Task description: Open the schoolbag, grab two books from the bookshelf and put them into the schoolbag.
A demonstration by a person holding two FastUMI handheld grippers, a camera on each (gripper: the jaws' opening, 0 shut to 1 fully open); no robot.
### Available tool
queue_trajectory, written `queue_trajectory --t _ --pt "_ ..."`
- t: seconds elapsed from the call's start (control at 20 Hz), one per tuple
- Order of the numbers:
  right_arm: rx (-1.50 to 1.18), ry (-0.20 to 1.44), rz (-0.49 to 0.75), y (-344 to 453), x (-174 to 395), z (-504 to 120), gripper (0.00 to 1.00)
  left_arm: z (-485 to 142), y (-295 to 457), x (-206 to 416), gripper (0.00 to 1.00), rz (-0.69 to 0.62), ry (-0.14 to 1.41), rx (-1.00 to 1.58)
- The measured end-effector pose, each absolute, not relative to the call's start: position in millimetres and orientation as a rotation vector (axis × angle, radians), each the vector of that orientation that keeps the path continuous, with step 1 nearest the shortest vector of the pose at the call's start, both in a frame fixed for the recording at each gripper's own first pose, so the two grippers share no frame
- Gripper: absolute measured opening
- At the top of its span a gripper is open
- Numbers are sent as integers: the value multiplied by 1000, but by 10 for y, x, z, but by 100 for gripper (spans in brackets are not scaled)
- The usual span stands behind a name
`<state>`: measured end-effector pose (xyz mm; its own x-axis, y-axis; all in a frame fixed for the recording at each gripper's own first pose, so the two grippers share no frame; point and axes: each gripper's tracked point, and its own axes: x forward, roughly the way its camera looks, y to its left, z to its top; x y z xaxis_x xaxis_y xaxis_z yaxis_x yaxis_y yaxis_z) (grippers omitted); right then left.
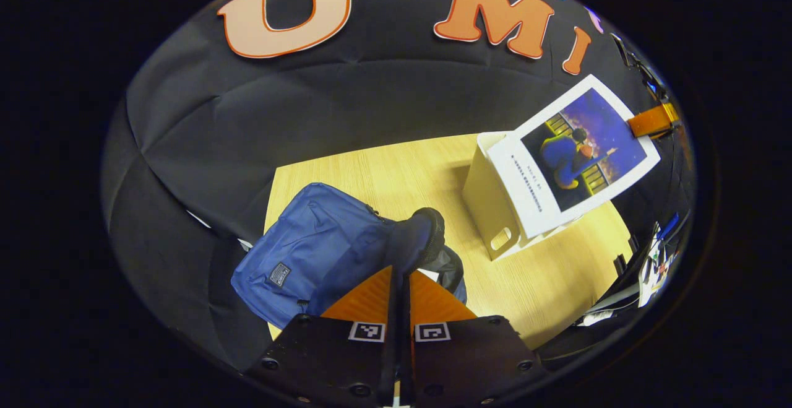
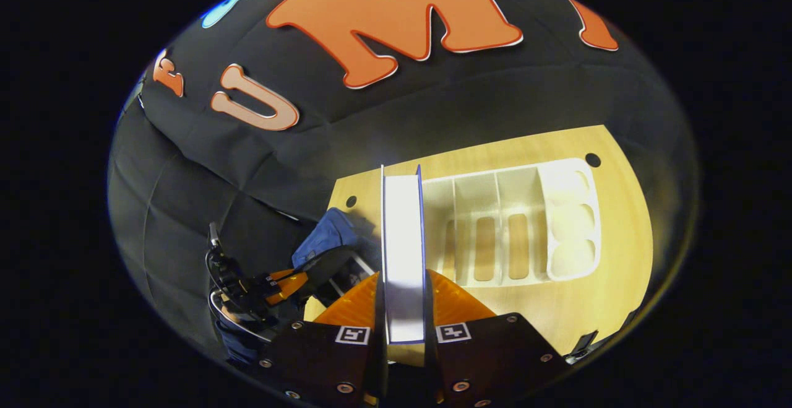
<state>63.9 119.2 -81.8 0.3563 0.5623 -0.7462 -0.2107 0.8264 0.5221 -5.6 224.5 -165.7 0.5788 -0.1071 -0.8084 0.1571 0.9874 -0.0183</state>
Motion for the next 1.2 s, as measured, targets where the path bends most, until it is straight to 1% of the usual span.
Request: queue_trajectory --t 0.25,0.45,0.8,1.05,1.2 --pt "383 1143 587 1536 407 -1060 24 -1583 2248 -37 4 -120 925 24" --pt "404 1181 611 1836 229 -1278 24 -1554 2254 -50 4 -94 917 4" --pt "534 1213 587 2351 35 -1585 23 -1511 2240 -91 4 -76 908 -32" --pt "643 1244 538 2645 -118 -1812 23 -1517 2214 -105 4 -81 906 -54" --pt "681 1230 510 2876 -191 -1953 23 -1517 2214 -118 4 -95 903 -56"
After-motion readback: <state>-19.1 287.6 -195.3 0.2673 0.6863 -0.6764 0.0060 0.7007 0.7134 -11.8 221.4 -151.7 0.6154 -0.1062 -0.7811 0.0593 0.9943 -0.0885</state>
